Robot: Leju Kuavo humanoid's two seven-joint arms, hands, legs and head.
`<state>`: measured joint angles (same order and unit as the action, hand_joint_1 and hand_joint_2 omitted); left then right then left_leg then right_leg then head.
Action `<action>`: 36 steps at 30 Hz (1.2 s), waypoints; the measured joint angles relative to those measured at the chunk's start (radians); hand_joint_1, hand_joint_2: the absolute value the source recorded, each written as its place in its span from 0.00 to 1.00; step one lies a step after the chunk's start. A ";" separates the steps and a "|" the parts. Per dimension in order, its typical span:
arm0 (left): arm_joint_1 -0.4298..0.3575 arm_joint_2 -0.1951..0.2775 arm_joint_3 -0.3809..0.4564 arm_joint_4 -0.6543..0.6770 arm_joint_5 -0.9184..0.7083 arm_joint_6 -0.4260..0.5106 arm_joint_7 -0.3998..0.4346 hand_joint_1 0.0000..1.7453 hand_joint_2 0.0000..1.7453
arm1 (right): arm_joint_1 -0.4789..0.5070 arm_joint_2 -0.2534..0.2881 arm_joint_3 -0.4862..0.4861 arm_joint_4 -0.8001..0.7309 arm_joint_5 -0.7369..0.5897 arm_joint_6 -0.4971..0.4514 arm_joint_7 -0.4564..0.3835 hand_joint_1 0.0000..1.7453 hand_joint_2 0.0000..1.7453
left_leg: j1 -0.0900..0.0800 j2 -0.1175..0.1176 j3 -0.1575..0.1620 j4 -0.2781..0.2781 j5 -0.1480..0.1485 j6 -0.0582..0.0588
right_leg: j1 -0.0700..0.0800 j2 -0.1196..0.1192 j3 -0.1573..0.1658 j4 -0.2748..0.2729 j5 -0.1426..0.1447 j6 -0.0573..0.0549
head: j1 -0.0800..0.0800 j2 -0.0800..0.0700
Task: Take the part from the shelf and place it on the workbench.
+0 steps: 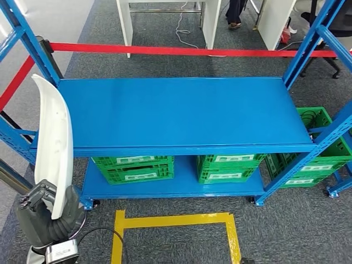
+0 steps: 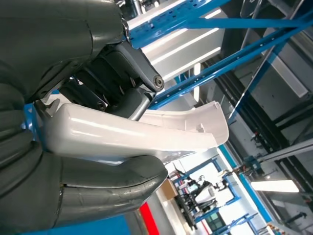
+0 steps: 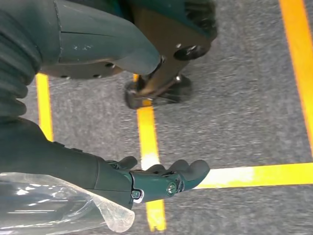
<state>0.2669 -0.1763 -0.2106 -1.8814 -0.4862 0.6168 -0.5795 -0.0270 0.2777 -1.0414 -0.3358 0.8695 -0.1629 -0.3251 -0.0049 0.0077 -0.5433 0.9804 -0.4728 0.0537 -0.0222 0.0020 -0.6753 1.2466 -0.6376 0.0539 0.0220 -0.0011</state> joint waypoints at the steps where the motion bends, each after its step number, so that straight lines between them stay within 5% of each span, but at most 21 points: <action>1: 0.001 -0.001 0.003 0.002 -0.005 -0.004 0.005 1.00 1.00 | 0.001 0.001 -0.002 -0.001 0.002 0.000 0.005 0.00 1.00 | -0.003 0.001 -0.017 0.003 0.011 0.001 | 0.001 0.000 0.003 0.038 0.000 -0.001 | 0.000 0.000; 2: 0.001 -0.001 0.006 0.003 -0.010 -0.007 0.009 1.00 1.00 | 0.002 0.002 -0.004 -0.002 0.004 0.001 0.009 0.00 1.00 | -0.006 0.002 -0.032 0.006 0.020 0.001 | 0.003 0.000 0.022 0.040 0.023 -0.003 | 0.000 0.000; 4: 0.002 -0.004 0.011 0.006 -0.015 -0.007 0.015 1.00 1.00 | 0.006 0.006 -0.006 -0.008 0.009 0.004 0.012 0.00 1.00 | -0.010 0.003 -0.059 0.014 0.038 -0.001 | 0.008 -0.001 0.112 -0.059 0.079 -0.014 | 0.000 0.000; 6: 0.002 -0.006 0.014 0.007 -0.017 -0.007 0.017 1.00 1.00 | 0.006 0.013 -0.006 -0.017 0.014 0.009 0.012 0.00 1.00 | -0.014 0.003 -0.076 0.022 0.054 -0.007 | 0.015 -0.002 0.223 -0.217 0.079 -0.026 | -0.001 0.000; 8: 0.002 -0.008 0.016 0.007 -0.019 -0.006 0.020 1.00 1.00 | 0.005 0.019 -0.007 -0.025 0.019 0.014 0.012 0.00 1.00 | -0.014 0.006 -0.084 0.025 0.072 -0.017 | 0.021 -0.002 0.267 -0.298 0.058 -0.035 | -0.001 0.000; 10: 0.002 -0.009 0.018 0.008 -0.019 -0.006 0.024 1.00 1.00 | 0.008 0.025 -0.008 -0.029 0.022 0.020 0.012 0.00 1.00 | -0.010 0.005 -0.090 0.025 0.076 -0.030 | 0.020 -0.004 0.250 -0.306 0.070 -0.044 | 0.001 0.000; 11: 0.003 -0.010 0.020 0.008 -0.019 -0.006 0.025 1.00 1.00 | 0.010 0.028 -0.009 -0.031 0.023 0.021 0.013 0.00 1.00 | -0.009 0.002 -0.096 0.036 0.053 -0.038 | 0.018 -0.007 0.241 -0.307 0.081 -0.051 | 0.000 0.000; 15: 0.004 -0.009 0.029 0.010 -0.017 -0.006 0.030 1.00 1.00 | 0.012 0.032 -0.012 -0.036 0.026 0.027 0.014 0.00 1.00 | 0.006 -0.002 -0.135 0.245 -0.128 -0.067 | 0.014 -0.012 0.187 -0.300 0.129 -0.062 | -0.005 0.000; 17: 0.003 -0.009 0.033 0.010 -0.015 -0.006 0.034 1.00 1.00 | 0.012 0.033 -0.013 -0.037 0.028 0.031 0.014 0.00 1.00 | 0.014 -0.002 -0.119 0.306 -0.117 -0.075 | 0.012 -0.013 0.153 -0.285 0.148 -0.058 | -0.005 0.000; 19: 0.002 -0.010 0.035 0.010 -0.014 -0.006 0.037 1.00 1.00 | 0.012 0.035 -0.015 -0.037 0.030 0.033 0.014 0.00 1.00 | 0.022 -0.002 -0.042 0.226 -0.061 -0.081 | 0.008 -0.013 0.115 -0.263 0.161 -0.050 | -0.005 0.000; 22: 0.000 -0.011 0.037 0.011 -0.009 -0.005 0.039 1.00 1.00 | 0.011 0.038 -0.017 -0.041 0.031 0.035 0.013 0.00 1.00 | 0.021 -0.010 0.079 0.038 -0.076 -0.073 | 0.008 -0.010 0.080 -0.238 0.177 -0.032 | -0.005 0.000; 25: 0.001 -0.013 0.041 0.011 -0.003 -0.004 0.039 1.00 1.00 | 0.014 0.041 -0.021 -0.045 0.031 0.037 0.010 0.00 1.00 | 0.015 -0.010 0.073 0.010 -0.077 -0.045 | 0.005 -0.008 0.066 -0.236 0.196 -0.012 | -0.004 0.000; 27: 0.000 -0.015 0.043 0.011 0.000 -0.004 0.039 1.00 1.00 | 0.017 0.041 -0.023 -0.047 0.031 0.037 0.010 0.00 1.00 | 0.015 -0.006 0.046 0.007 -0.054 -0.023 | 0.002 -0.006 0.044 -0.201 0.143 -0.003 | -0.001 0.000; 29: 0.001 -0.016 0.046 0.011 0.002 -0.004 0.039 1.00 1.00 | 0.016 0.042 -0.025 -0.049 0.031 0.038 0.010 0.00 1.00 | 0.012 -0.003 0.016 0.007 -0.029 -0.011 | 0.002 -0.006 0.012 -0.095 0.039 0.000 | 0.002 0.000; 31: 0.001 -0.016 0.048 0.012 0.002 -0.004 0.039 1.00 1.00 | 0.016 0.042 -0.026 -0.051 0.031 0.038 0.010 0.00 1.00 | 0.004 -0.001 -0.016 0.009 -0.003 -0.007 | 0.003 -0.005 -0.003 0.023 -0.009 0.000 | 0.003 0.000; 33: 0.001 -0.017 0.050 0.012 0.002 -0.004 0.039 1.00 1.00 | 0.015 0.042 -0.028 -0.053 0.031 0.038 0.010 0.00 1.00 | -0.004 0.001 -0.048 0.010 0.022 -0.005 | 0.007 -0.005 0.034 0.040 0.035 -0.008 | 0.003 0.000; 35: 0.001 -0.017 0.051 0.012 0.002 -0.004 0.039 1.00 1.00 | 0.014 0.042 -0.029 -0.054 0.031 0.038 0.010 0.00 1.00 | -0.010 0.000 -0.071 0.011 0.045 -0.006 | 0.014 -0.005 0.138 -0.077 0.080 -0.026 | 0.003 0.000; 36: 0.001 -0.017 0.052 0.012 0.002 -0.004 0.039 1.00 1.00 | 0.012 0.043 -0.029 -0.056 0.031 0.038 0.010 0.00 1.00 | -0.013 0.000 -0.078 0.013 0.055 -0.008 | 0.020 -0.005 0.204 -0.168 0.078 -0.035 | 0.003 0.000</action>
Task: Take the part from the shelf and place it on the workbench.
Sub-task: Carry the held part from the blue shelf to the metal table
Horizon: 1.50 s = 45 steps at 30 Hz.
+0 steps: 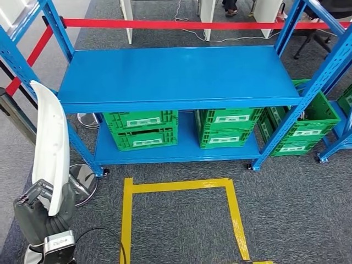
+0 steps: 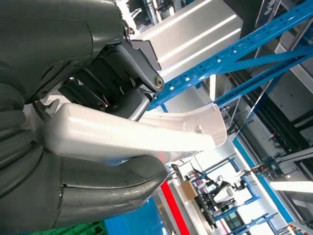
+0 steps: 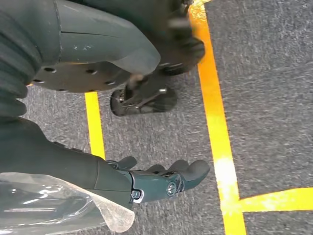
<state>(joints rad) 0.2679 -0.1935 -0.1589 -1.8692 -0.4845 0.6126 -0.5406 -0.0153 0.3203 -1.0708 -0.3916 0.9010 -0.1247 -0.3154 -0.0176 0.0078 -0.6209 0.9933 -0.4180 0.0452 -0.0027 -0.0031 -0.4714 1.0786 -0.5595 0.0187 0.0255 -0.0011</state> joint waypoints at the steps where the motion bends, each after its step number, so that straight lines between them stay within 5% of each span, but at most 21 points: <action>1: 0.000 0.000 0.001 0.000 0.000 0.000 0.000 1.00 1.00 | -0.002 0.001 0.000 -0.002 0.000 0.000 0.000 0.00 1.00 | -0.002 0.000 -0.005 0.002 0.011 -0.003 | 0.005 0.000 0.052 -0.078 -0.013 -0.007 | 0.000 0.000; 3: 0.000 -0.001 0.002 0.000 0.001 0.000 -0.002 1.00 1.00 | -0.004 0.003 -0.001 -0.004 0.002 0.003 -0.001 0.00 1.00 | -0.005 0.003 -0.013 0.003 0.033 -0.011 | 0.010 0.001 0.096 -0.159 -0.029 -0.013 | 0.000 0.000; 5: 0.002 -0.001 0.003 0.001 0.007 -0.002 -0.009 1.00 1.00 | 0.001 0.007 -0.002 -0.004 0.004 0.012 -0.003 0.00 1.00 | -0.003 0.002 -0.024 0.007 0.029 -0.023 | 0.006 -0.002 0.076 -0.158 -0.016 -0.018 | 0.001 0.000; 7: 0.006 0.000 0.005 0.001 0.017 -0.005 -0.020 1.00 1.00 | 0.006 0.009 -0.005 -0.005 0.007 0.023 -0.007 0.00 1.00 | 0.003 -0.002 -0.038 0.063 -0.056 -0.040 | 0.002 -0.008 0.047 -0.154 0.006 -0.028 | -0.002 0.000; 9: 0.007 0.001 0.007 0.001 0.024 -0.012 -0.028 1.00 1.00 | 0.007 0.009 -0.006 -0.005 0.009 0.035 -0.015 0.00 1.00 | 0.011 -0.003 -0.050 0.180 -0.165 -0.055 | 0.002 -0.011 0.016 -0.146 0.028 -0.034 | -0.004 0.000; 10: 0.007 0.001 0.008 0.001 0.027 -0.016 -0.031 1.00 1.00 | 0.007 0.009 -0.007 -0.005 0.009 0.042 -0.019 0.00 1.00 | 0.014 -0.003 -0.050 0.237 -0.187 -0.060 | 0.002 -0.012 -0.001 -0.139 0.038 -0.033 | -0.005 0.000; 12: 0.006 0.002 0.010 0.002 0.031 -0.025 -0.037 1.00 1.00 | 0.006 0.009 -0.008 -0.005 0.011 0.060 -0.025 0.00 1.00 | 0.020 -0.003 -0.025 0.283 -0.152 -0.065 | 0.002 -0.015 -0.040 -0.118 0.055 -0.031 | -0.005 0.000; 14: 0.005 0.003 0.013 0.002 0.033 -0.034 -0.041 1.00 1.00 | 0.007 0.010 -0.010 -0.005 0.015 0.075 -0.022 0.00 1.00 | 0.024 -0.004 0.050 0.204 -0.100 -0.065 | 0.001 -0.016 -0.081 -0.093 0.067 -0.024 | -0.005 0.000; 16: 0.000 0.002 0.014 0.003 0.034 -0.041 -0.044 1.00 1.00 | 0.006 0.010 -0.013 -0.005 0.020 0.082 -0.013 0.00 1.00 | 0.023 -0.005 0.135 0.072 -0.113 -0.056 | 0.002 -0.015 -0.109 -0.073 0.079 -0.015 | -0.004 0.000; 18: -0.005 0.002 0.014 0.005 0.039 -0.042 -0.047 1.00 1.00 | 0.006 0.010 -0.018 -0.005 0.024 0.080 -0.007 0.00 1.00 | 0.017 -0.006 0.165 0.008 -0.136 -0.043 | 0.002 -0.015 -0.125 -0.068 0.097 -0.005 | -0.004 0.000; 21: -0.014 0.000 0.014 0.009 0.049 -0.044 -0.050 1.00 1.00 | 0.006 0.009 -0.029 -0.005 0.027 0.062 0.006 0.00 1.00 | 0.022 -0.001 0.143 -0.009 -0.118 -0.018 | 0.000 -0.009 -0.152 -0.051 0.078 0.011 | -0.002 0.000; 25: -0.022 -0.004 0.014 0.013 0.053 -0.055 -0.050 1.00 1.00 | 0.005 0.008 -0.047 -0.004 0.026 0.037 0.023 0.00 1.00 | 0.018 0.003 0.094 -0.006 -0.082 -0.002 | -0.002 -0.002 -0.200 0.148 -0.074 0.019 | 0.003 0.000; 26: -0.024 -0.004 0.014 0.015 0.054 -0.055 -0.050 1.00 1.00 | 0.004 0.007 -0.052 -0.004 0.025 0.034 0.024 0.00 1.00 | 0.016 0.004 0.080 -0.003 -0.072 -0.002 | -0.001 -0.002 -0.200 0.189 -0.073 0.019 | 0.003 0.000; 28: -0.028 -0.005 0.014 0.019 0.056 -0.056 -0.050 1.00 1.00 | 0.003 0.007 -0.059 -0.004 0.025 0.029 0.026 0.00 1.00 | 0.010 0.006 0.052 0.002 -0.054 -0.002 | 0.000 -0.001 -0.160 0.183 -0.010 0.013 | 0.003 0.000; 30: -0.030 -0.006 0.014 0.021 0.060 -0.056 -0.050 1.00 1.00 | 0.002 0.007 -0.065 -0.004 0.026 0.026 0.022 0.00 1.00 | 0.005 0.005 0.033 0.008 -0.039 -0.005 | 0.001 0.001 -0.063 0.057 0.032 0.006 | 0.002 0.000; 33: -0.036 -0.006 0.014 0.024 0.066 -0.057 -0.051 1.00 1.00 | -0.001 0.007 -0.075 -0.004 0.015 0.029 -0.006 0.00 1.00 | 0.002 0.006 0.015 0.012 -0.011 -0.016 | 0.007 0.005 0.041 -0.113 -0.001 0.003 | 0.002 0.000; 36: -0.040 -0.006 0.014 0.029 0.082 -0.070 -0.052 1.00 1.00 | -0.002 0.006 -0.090 0.000 -0.002 0.047 -0.051 0.00 1.00 | 0.004 0.002 -0.003 0.021 -0.019 -0.032 | 0.003 0.003 0.024 -0.128 0.015 -0.005 | 0.000 0.000; 39: -0.041 -0.005 0.014 0.036 0.107 -0.093 -0.052 1.00 1.00 | -0.003 0.002 -0.102 0.001 -0.008 0.067 -0.084 0.00 1.00 | 0.012 -0.002 -0.045 0.173 -0.146 -0.049 | 0.003 -0.002 -0.011 -0.116 0.038 -0.028 | -0.006 0.000; 41: -0.041 -0.004 0.015 0.041 0.115 -0.102 -0.052 1.00 1.00 | -0.004 0.000 -0.108 0.001 -0.009 0.071 -0.090 0.00 1.00 | 0.016 -0.002 -0.064 0.290 -0.197 -0.054 | 0.006 -0.004 -0.042 -0.096 0.046 -0.032 | -0.007 0.000; 43: -0.042 -0.004 0.015 0.047 0.118 -0.107 -0.052 1.00 1.00 | -0.005 -0.002 -0.111 0.001 -0.009 0.073 -0.091 0.00 1.00 | 0.017 -0.003 -0.021 0.270 -0.175 -0.051 | 0.009 -0.002 -0.071 -0.075 0.051 -0.033 | -0.007 0.000; 45: -0.044 -0.004 0.015 0.050 0.118 -0.109 -0.053 1.00 1.00 | -0.006 -0.002 -0.114 0.002 -0.009 0.074 -0.092 0.00 1.00 | 0.015 -0.008 0.066 0.139 -0.134 -0.033 | 0.012 0.001 -0.092 -0.059 0.057 -0.032 | -0.006 0.000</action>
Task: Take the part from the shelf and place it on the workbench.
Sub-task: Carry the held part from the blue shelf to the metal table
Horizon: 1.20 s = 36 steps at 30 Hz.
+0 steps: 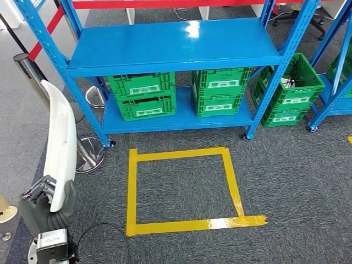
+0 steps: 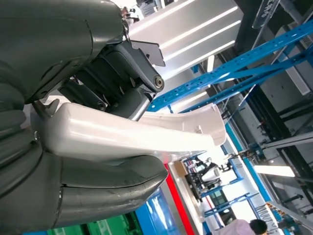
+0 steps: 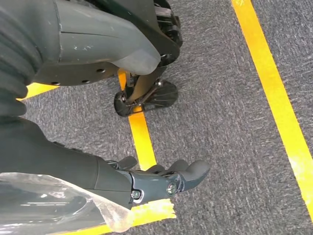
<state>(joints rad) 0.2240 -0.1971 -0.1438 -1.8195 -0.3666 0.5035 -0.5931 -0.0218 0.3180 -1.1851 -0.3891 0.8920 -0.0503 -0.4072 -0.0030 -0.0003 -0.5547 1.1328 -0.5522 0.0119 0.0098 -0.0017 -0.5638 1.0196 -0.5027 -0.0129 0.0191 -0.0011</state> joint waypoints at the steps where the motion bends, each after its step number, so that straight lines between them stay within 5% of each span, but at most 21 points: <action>1: -0.002 0.000 0.000 0.001 0.000 0.000 0.000 1.00 1.00 | -0.001 0.000 -0.001 0.001 0.000 0.001 0.000 0.00 1.00 | -0.002 -0.003 0.034 -0.059 0.011 0.009 | 0.001 0.002 -0.008 0.004 0.005 0.002 | 0.000 0.000; 3: -0.004 0.000 0.000 0.002 0.012 -0.008 0.000 1.00 1.00 | -0.005 0.000 -0.003 0.005 0.000 0.001 -0.002 0.00 1.00 | -0.008 -0.007 0.056 -0.114 0.015 0.021 | -0.003 0.004 -0.022 0.006 0.021 0.013 | 0.000 0.000; 6: -0.010 0.000 0.000 0.003 0.058 -0.045 -0.001 1.00 1.00 | -0.006 -0.003 -0.007 0.008 0.004 0.004 -0.009 0.00 1.00 | -0.006 0.005 0.048 -0.146 0.045 0.028 | -0.007 0.011 -0.039 0.005 0.024 0.031 | 0.001 0.000; 8: -0.017 -0.001 -0.001 0.006 0.082 -0.068 -0.001 1.00 1.00 | -0.007 -0.007 -0.010 0.012 0.007 0.007 -0.012 0.00 1.00 | 0.004 0.018 0.037 -0.164 0.068 0.032 | -0.009 0.012 -0.065 0.060 -0.037 0.044 | 0.005 0.000; 10: -0.021 -0.002 -0.002 0.009 0.095 -0.079 -0.001 1.00 1.00 | -0.008 -0.014 -0.013 0.018 0.008 0.006 -0.010 0.00 1.00 | 0.007 0.032 0.016 -0.166 0.086 0.031 | -0.018 0.010 -0.103 0.176 -0.113 0.061 | 0.007 0.000; 12: -0.022 -0.002 -0.002 0.015 0.102 -0.087 -0.001 1.00 1.00 | -0.008 -0.022 -0.017 0.025 0.008 -0.002 -0.004 0.00 1.00 | 0.013 0.050 -0.005 -0.163 0.100 0.024 | -0.029 0.008 -0.114 0.254 -0.114 0.079 | 0.007 0.000; 14: -0.024 -0.002 -0.002 0.021 0.108 -0.093 -0.001 1.00 1.00 | -0.008 -0.029 -0.022 0.032 0.009 -0.010 0.005 0.00 1.00 | 0.023 0.068 -0.024 -0.154 0.109 0.013 | -0.041 -0.006 -0.063 0.204 -0.050 0.097 | 0.007 0.000; 16: -0.027 -0.002 -0.001 0.027 0.112 -0.094 -0.001 1.00 1.00 | -0.012 -0.032 -0.025 0.041 0.011 -0.014 0.012 0.00 1.00 | 0.029 0.085 -0.042 -0.135 0.112 -0.004 | -0.047 -0.045 0.030 0.070 -0.024 0.112 | 0.011 0.000; 18: -0.030 -0.002 -0.001 0.031 0.114 -0.094 -0.001 1.00 1.00 | -0.016 -0.033 -0.027 0.049 0.014 -0.017 0.017 0.00 1.00 | 0.028 0.100 -0.054 -0.115 0.115 -0.020 | -0.045 -0.064 0.073 -0.012 -0.044 0.098 | 0.013 0.000; 21: -0.035 -0.002 -0.002 0.036 0.114 -0.094 -0.001 1.00 1.00 | -0.014 -0.034 -0.031 0.057 0.016 -0.022 0.022 0.00 1.00 | 0.033 0.106 -0.058 -0.101 0.108 -0.035 | -0.041 -0.037 0.056 -0.014 -0.049 0.055 | 0.010 0.000; 23: -0.036 -0.001 -0.002 0.039 0.114 -0.094 -0.001 1.00 1.00 | -0.013 -0.035 -0.035 0.061 0.017 -0.024 0.023 0.00 1.00 | 0.037 0.063 -0.076 -0.038 0.044 -0.040 | -0.039 -0.020 0.049 -0.013 -0.036 0.034 | 0.006 0.000; 25: -0.036 -0.001 -0.002 0.042 0.114 -0.094 -0.001 1.00 1.00 | -0.013 -0.035 -0.037 0.064 0.016 -0.025 0.023 0.00 1.00 | 0.034 0.022 -0.114 0.093 -0.044 -0.038 | -0.032 0.000 0.038 -0.011 -0.022 0.022 | 0.003 0.000; 27: -0.036 0.000 -0.002 0.046 0.114 -0.094 -0.001 1.00 1.00 | -0.012 -0.035 -0.037 0.066 0.017 -0.025 0.023 0.00 1.00 | 0.026 0.011 -0.130 0.178 -0.073 -0.027 | -0.022 0.025 0.026 -0.010 -0.012 0.016 | 0.002 0.000; 29: -0.036 0.000 -0.002 0.050 0.115 -0.094 -0.001 1.00 1.00 | -0.011 -0.036 -0.038 0.068 0.015 -0.025 0.021 0.00 1.00 | 0.014 -0.001 -0.084 0.118 -0.028 -0.002 | -0.010 0.052 0.020 -0.009 -0.006 0.013 | 0.002 0.000; 32: -0.035 0.000 -0.001 0.051 0.124 -0.093 -0.002 1.00 1.00 | -0.016 -0.036 -0.043 0.074 0.002 -0.018 0.004 0.00 1.00 | 0.000 -0.077 0.011 -0.066 0.042 0.041 | -0.007 0.089 0.009 -0.007 0.004 0.015 | 0.007 0.000; 34: -0.034 0.000 0.000 0.052 0.131 -0.094 -0.002 1.00 1.00 | -0.019 -0.038 -0.048 0.077 -0.006 -0.011 -0.010 0.00 1.00 | -0.004 -0.095 0.025 -0.104 0.048 0.043 | -0.014 0.113 -0.003 -0.008 0.014 0.026 | 0.009 0.000; 36: -0.036 -0.002 0.002 0.053 0.134 -0.096 -0.003 1.00 1.00 | -0.018 -0.040 -0.053 0.078 -0.010 -0.006 -0.017 0.00 1.00 | -0.002 -0.067 0.028 -0.126 0.053 0.037 | -0.015 0.118 -0.016 -0.006 0.017 0.039 | 0.007 0.000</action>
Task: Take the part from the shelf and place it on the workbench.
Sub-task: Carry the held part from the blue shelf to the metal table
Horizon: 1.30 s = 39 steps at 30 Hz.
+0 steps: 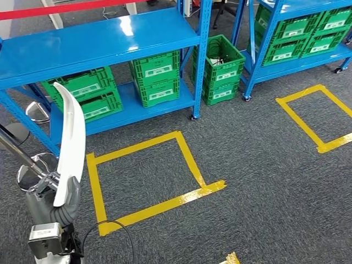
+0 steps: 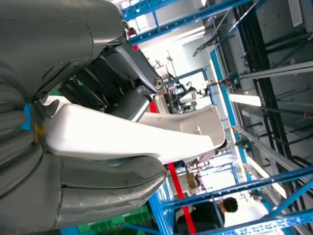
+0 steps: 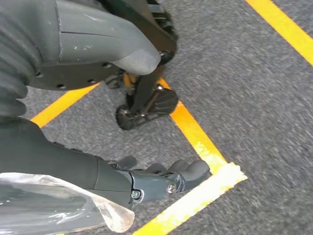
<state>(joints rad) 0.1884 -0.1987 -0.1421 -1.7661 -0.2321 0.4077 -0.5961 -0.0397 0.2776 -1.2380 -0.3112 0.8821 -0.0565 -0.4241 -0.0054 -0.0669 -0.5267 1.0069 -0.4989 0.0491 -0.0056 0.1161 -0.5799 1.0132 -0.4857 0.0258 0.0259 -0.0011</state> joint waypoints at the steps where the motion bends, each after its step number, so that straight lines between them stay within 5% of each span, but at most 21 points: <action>1: -0.001 -0.001 0.000 0.000 0.001 -0.001 0.000 1.00 1.00 | 0.000 -0.001 -0.002 0.000 -0.001 0.001 -0.002 0.00 1.00 | 0.003 0.016 0.002 -0.011 0.004 0.000 | 0.002 -0.020 -0.011 0.014 -0.012 0.006 | 0.004 0.000; 4: 0.001 -0.003 0.004 0.003 0.002 -0.004 0.000 1.00 1.00 | -0.004 -0.004 -0.007 0.001 -0.002 0.003 -0.008 0.00 1.00 | 0.007 0.063 -0.002 -0.022 0.012 0.002 | -0.001 -0.099 -0.081 0.163 -0.103 0.026 | 0.013 0.000; 6: 0.002 -0.003 0.008 0.007 0.006 -0.005 0.000 1.00 1.00 | -0.005 -0.007 -0.009 0.001 0.000 0.004 -0.010 0.00 1.00 | 0.007 0.095 -0.008 -0.019 0.014 0.001 | -0.007 -0.111 -0.114 0.254 -0.135 0.037 | 0.013 0.000; 8: 0.001 -0.003 0.011 0.010 0.011 -0.007 0.000 1.00 1.00 | -0.003 -0.010 -0.010 0.001 0.005 0.003 -0.010 0.00 1.00 | 0.008 0.123 -0.011 -0.017 0.015 -0.001 | -0.011 -0.121 -0.076 0.209 -0.099 0.044 | 0.013 0.000; 10: 0.000 -0.003 0.013 0.011 0.014 -0.010 0.000 1.00 1.00 | -0.004 -0.012 -0.010 0.001 0.010 0.003 -0.010 0.00 1.00 | 0.005 0.145 -0.012 -0.012 0.014 -0.008 | -0.011 -0.162 0.009 0.069 -0.048 0.045 | 0.014 0.000; 12: -0.001 -0.003 0.015 0.011 0.015 -0.013 0.000 1.00 1.00 | -0.008 -0.014 -0.011 0.002 0.012 0.002 -0.011 0.00 1.00 | 0.000 0.162 -0.014 -0.006 0.014 -0.020 | -0.006 -0.190 0.055 -0.013 -0.029 0.030 | 0.013 0.000; 14: -0.002 -0.003 0.016 0.012 0.017 -0.015 0.000 1.00 1.00 | -0.010 -0.015 -0.013 0.002 0.012 0.001 -0.011 0.00 1.00 | -0.002 0.179 -0.015 -0.004 0.016 -0.030 | -0.003 -0.177 0.049 -0.020 -0.024 0.009 | 0.011 0.000; 16: -0.004 -0.003 0.017 0.012 0.023 -0.018 0.000 1.00 1.00 | -0.008 -0.016 -0.015 0.003 0.015 0.000 -0.011 0.00 1.00 | 0.003 0.159 -0.020 0.012 -0.002 -0.043 | -0.004 -0.159 0.043 -0.022 -0.016 -0.006 | 0.011 0.000; 18: -0.005 -0.003 0.019 0.013 0.034 -0.025 0.000 1.00 1.00 | -0.010 -0.017 -0.015 0.005 0.019 -0.001 -0.011 0.00 1.00 | 0.008 0.106 -0.052 0.097 -0.066 -0.053 | -0.006 -0.139 0.037 -0.024 -0.005 -0.022 | 0.009 0.000; 20: -0.005 -0.002 0.022 0.016 0.041 -0.032 0.000 1.00 1.00 | -0.012 -0.018 -0.015 0.006 0.022 -0.001 -0.011 0.00 1.00 | 0.009 0.079 -0.103 0.232 -0.135 -0.054 | -0.005 -0.115 0.026 -0.023 0.004 -0.029 | 0.007 0.000; 22: -0.005 -0.002 0.023 0.020 0.044 -0.034 -0.001 1.00 1.00 | -0.011 -0.020 -0.016 0.007 0.024 -0.001 -0.011 0.00 1.00 | 0.010 0.075 -0.118 0.285 -0.140 -0.051 | -0.004 -0.088 0.018 -0.021 0.010 -0.029 | 0.008 0.000; 25: -0.007 -0.001 0.023 0.024 0.048 -0.034 -0.001 1.00 1.00 | -0.011 -0.022 -0.017 0.009 0.026 -0.004 -0.011 0.00 1.00 | 0.016 0.037 -0.035 0.122 -0.047 -0.046 | -0.003 -0.047 0.009 -0.012 0.015 -0.023 | 0.007 0.000; 28: -0.008 -0.001 0.026 0.027 0.061 -0.037 -0.001 1.00 1.00 | -0.013 -0.024 -0.017 0.011 0.030 -0.007 -0.010 0.00 1.00 | 0.021 -0.010 0.004 0.018 -0.023 -0.043 | -0.003 -0.014 -0.012 -0.001 0.024 -0.006 | 0.009 0.000; 30: -0.009 -0.002 0.029 0.030 0.065 -0.039 -0.001 1.00 1.00 | -0.009 -0.026 -0.017 0.012 0.030 -0.009 -0.010 0.00 1.00 | 0.019 0.009 0.000 0.014 -0.016 -0.033 | -0.008 -0.003 -0.025 -0.001 0.031 0.008 | 0.009 0.000; 32: -0.011 -0.004 0.031 0.031 0.066 -0.043 -0.001 1.00 1.00 | -0.007 -0.028 -0.017 0.014 0.031 -0.011 -0.009 0.00 1.00 | 0.020 0.033 -0.003 0.008 -0.007 -0.019 | -0.006 -0.037 -0.048 0.031 0.008 0.018 | 0.013 0.000; 34: -0.012 -0.006 0.035 0.034 0.068 -0.047 -0.001 1.00 1.00 | -0.010 -0.029 -0.017 0.015 0.032 -0.012 -0.010 0.00 1.00 | 0.018 0.061 -0.010 0.006 -0.001 -0.010 | -0.004 -0.088 -0.100 0.141 -0.058 0.024 | 0.017 0.000; 36: -0.012 -0.007 0.038 0.038 0.071 -0.050 -0.001 1.00 1.00 | -0.012 -0.029 -0.017 0.015 0.033 -0.012 -0.012 0.00 1.00 | 0.014 0.091 -0.018 0.006 0.002 -0.008 | -0.005 -0.107 -0.151 0.266 -0.113 0.029 | 0.017 0.000; 37: -0.012 -0.007 0.039 0.040 0.071 -0.050 -0.001 1.00 1.00 | -0.011 -0.029 -0.017 0.015 0.034 -0.012 -0.013 0.00 1.00 | 0.013 0.105 -0.021 0.007 0.004 -0.007 | -0.005 -0.110 -0.155 0.289 -0.118 0.030 | 0.017 0.000; 39: -0.014 -0.008 0.040 0.045 0.072 -0.052 -0.001 1.00 1.00 | -0.009 -0.030 -0.017 0.016 0.033 -0.011 -0.015 0.00 1.00 | 0.011 0.130 -0.023 0.007 0.005 -0.008 | -0.004 -0.123 -0.095 0.208 -0.077 0.026 | 0.017 0.000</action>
<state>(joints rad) 0.1746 -0.2062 -0.1019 -1.7210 -0.1602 0.3562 -0.5974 -0.0488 0.2481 -1.2551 -0.2956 0.9155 -0.0676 -0.4393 0.0057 0.0636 -0.5494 1.0137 -0.4937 0.0411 -0.0096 -0.0065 -0.6744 1.2215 -0.5625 0.0518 0.0433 -0.0011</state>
